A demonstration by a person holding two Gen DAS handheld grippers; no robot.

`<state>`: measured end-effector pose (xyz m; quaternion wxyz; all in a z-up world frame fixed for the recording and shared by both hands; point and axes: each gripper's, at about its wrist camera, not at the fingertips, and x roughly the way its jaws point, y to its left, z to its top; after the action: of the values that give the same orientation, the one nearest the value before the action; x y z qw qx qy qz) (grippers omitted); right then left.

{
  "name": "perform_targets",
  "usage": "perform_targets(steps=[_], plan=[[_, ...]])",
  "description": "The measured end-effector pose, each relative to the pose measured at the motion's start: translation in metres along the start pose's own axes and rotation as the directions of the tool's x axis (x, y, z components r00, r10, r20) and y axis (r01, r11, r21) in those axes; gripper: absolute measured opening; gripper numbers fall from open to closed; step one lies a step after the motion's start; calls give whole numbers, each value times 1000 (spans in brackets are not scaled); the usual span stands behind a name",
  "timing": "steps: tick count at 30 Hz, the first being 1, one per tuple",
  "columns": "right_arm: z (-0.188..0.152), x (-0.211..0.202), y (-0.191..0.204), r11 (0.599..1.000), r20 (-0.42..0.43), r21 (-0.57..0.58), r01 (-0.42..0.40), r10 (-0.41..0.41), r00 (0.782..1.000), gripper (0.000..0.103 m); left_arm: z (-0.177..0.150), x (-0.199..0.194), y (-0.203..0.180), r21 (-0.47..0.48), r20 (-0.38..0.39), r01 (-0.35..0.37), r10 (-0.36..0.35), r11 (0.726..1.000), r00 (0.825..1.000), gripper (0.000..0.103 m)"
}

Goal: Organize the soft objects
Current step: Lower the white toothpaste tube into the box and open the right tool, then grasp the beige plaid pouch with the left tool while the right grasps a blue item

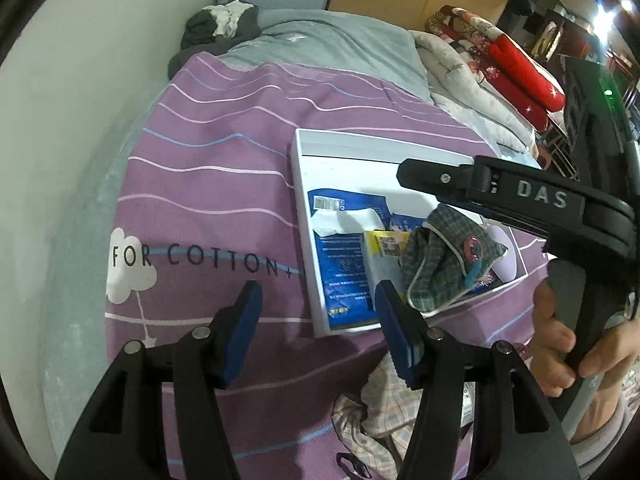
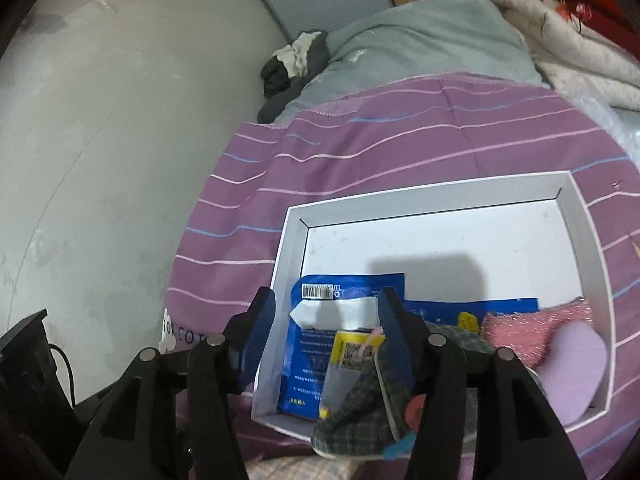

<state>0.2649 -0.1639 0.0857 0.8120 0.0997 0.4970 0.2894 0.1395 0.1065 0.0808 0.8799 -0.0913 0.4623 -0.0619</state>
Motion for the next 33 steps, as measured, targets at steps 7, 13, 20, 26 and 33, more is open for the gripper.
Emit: perform_targets(steps=[7,13,20,26,33], plan=[[-13,-29,1,999,11,-34,21,-21,1000,54,-6,-7,-11,30,-4,5,-5,1000,1000,60],[-30,-61,-4,998,37,-64,27,-24,999,54,-18,-16,-24,55,-16,27,-26,998,1000,60],[-74,-103,-20,993,66,-112,29,-21,998,54,-43,-20,-46,107,-50,66,-61,992,997,60],[-129,-124,-27,982,64,-159,102,-92,994,54,-62,-23,-57,150,-66,51,-41,987,997,60],[-172,-121,-23,974,39,-205,94,-88,995,34,-76,-20,-54,145,-85,58,-46,988,995,60]])
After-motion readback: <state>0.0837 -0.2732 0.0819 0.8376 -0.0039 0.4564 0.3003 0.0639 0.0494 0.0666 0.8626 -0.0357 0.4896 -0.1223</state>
